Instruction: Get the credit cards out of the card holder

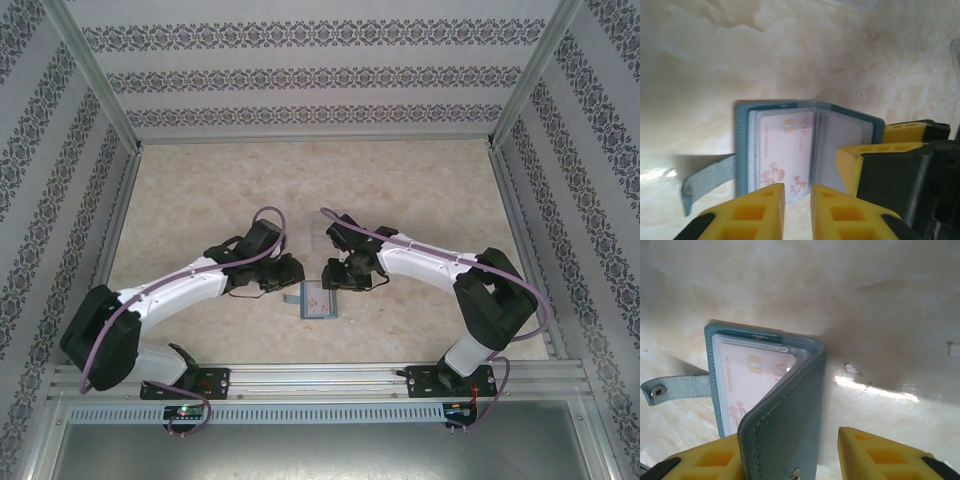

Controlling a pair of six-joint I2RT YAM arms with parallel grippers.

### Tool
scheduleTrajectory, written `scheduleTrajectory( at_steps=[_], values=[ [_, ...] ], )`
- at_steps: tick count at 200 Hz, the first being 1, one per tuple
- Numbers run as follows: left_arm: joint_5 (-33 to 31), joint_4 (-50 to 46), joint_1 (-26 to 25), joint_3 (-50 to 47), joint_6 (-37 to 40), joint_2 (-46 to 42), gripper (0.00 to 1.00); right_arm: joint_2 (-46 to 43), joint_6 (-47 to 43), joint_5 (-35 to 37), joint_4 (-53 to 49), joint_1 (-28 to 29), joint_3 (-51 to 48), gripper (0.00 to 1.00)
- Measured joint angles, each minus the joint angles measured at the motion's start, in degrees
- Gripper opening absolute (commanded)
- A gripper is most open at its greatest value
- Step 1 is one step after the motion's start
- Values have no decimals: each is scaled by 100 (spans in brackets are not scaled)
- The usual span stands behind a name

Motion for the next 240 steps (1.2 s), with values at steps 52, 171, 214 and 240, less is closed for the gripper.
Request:
scheduleTrajectory(
  at_steps=[52,171,214,240],
  values=[
    [643,787,-42,-2,-275,962,10,-258,2,-11,4,-107,-127,54],
    [935,1316,-107,-2,-496,1266,9,-647,0,-107,0,-258,-389,67],
    [933,1316,-107,-2,-496,1270,9,-667,0,-155,0,-258,-389,74],
    [933,1316,-107,-2,-496,1270,9,-669,0,-184,0,-258,-389,76]
  ],
)
